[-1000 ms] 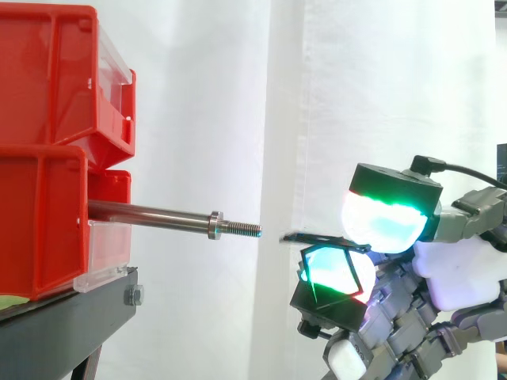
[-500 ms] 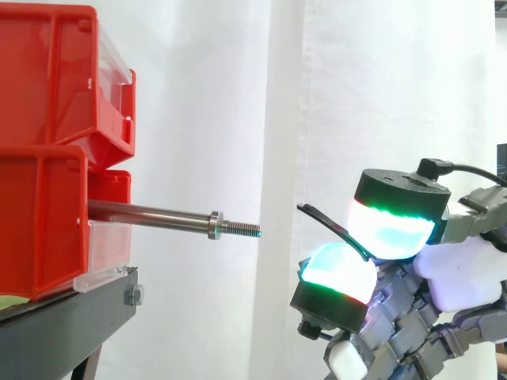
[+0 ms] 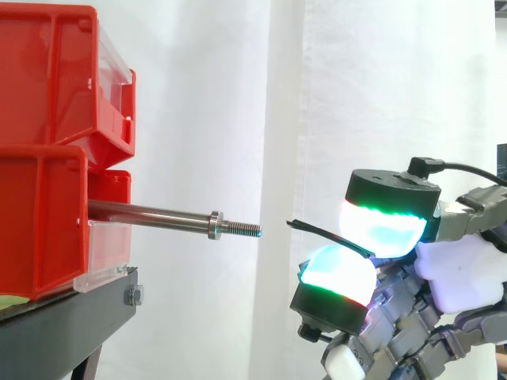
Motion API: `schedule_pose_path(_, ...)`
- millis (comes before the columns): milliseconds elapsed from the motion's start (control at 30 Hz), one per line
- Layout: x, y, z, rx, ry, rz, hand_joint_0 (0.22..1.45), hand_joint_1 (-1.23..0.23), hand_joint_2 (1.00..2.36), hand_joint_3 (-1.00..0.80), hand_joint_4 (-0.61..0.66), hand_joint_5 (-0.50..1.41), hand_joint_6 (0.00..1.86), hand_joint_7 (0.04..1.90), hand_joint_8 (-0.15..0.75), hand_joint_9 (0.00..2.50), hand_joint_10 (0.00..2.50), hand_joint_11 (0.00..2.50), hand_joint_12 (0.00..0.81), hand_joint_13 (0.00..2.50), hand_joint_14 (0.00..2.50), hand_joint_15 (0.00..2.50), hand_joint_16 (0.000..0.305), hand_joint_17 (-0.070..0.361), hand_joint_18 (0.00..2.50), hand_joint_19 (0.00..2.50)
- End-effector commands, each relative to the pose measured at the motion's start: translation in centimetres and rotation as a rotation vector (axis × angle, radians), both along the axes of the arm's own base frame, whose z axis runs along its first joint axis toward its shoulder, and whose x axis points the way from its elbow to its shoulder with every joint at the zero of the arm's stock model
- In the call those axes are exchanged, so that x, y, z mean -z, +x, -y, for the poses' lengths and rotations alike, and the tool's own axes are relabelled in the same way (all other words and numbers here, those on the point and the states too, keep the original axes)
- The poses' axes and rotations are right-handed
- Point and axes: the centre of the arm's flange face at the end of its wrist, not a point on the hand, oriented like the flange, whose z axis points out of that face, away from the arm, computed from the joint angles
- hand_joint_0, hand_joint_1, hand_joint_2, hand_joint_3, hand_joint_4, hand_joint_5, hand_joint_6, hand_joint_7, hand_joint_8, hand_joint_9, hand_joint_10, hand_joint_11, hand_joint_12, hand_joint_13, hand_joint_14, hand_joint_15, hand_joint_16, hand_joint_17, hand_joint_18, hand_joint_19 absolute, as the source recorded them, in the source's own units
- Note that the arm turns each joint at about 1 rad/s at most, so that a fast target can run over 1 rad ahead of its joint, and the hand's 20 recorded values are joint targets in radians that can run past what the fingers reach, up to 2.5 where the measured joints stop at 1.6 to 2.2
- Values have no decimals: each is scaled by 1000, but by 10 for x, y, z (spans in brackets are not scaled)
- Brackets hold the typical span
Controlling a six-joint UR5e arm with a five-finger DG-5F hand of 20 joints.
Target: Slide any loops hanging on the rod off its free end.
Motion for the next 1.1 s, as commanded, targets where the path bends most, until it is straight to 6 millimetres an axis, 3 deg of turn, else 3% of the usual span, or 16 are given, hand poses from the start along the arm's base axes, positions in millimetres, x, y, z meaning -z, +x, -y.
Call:
schedule_pose_path(0, 2, 0, -1, 0, 2, -3, 606, -687, 1014, -178, 78, -122, 873, 1031, 278, 825, 7, 206, 330, 545, 4, 110, 45, 101, 662, 333)
schedule_pose_path(67, 0, 0, -1, 1, 2, -1, 606, -713, 1014, -193, 97, -127, 879, 1027, 277, 824, 9, 224, 328, 542, 4, 114, 45, 100, 660, 335)
schedule_pose_path(133, 1, 0, -1, 2, 3, -3, 614, -726, 1012, -326, 89, -129, 886, 1030, 260, 839, 11, 227, 311, 536, 4, 118, 41, 93, 640, 365)
schedule_pose_path(200, 1, 0, -1, 3, 3, -3, 611, -650, 1008, -398, 82, -118, 870, 1038, 250, 854, 7, 191, 307, 539, 3, 114, 41, 92, 642, 372)
schedule_pose_path(333, 0, 0, -2, 4, 8, -3, 610, -648, 1012, -323, 57, -122, 859, 1054, 251, 829, 7, 198, 310, 537, 4, 108, 42, 93, 642, 354)
schedule_pose_path(467, 1, -1, -1, 8, 16, -12, 629, -753, 1015, -232, 89, -145, 892, 1010, 266, 809, 9, 273, 319, 528, 4, 114, 42, 95, 643, 338)
schedule_pose_path(800, 3, -4, -2, 15, 47, -39, 691, -823, 1001, -479, 91, -156, 908, 920, 267, 788, 10, 280, 321, 522, 4, 106, 42, 95, 652, 327)
schedule_pose_path(1067, 3, -5, -3, 16, 56, -42, 654, -748, 1000, -500, 90, -146, 905, 972, 264, 812, 9, 268, 315, 525, 5, 106, 42, 95, 653, 334)
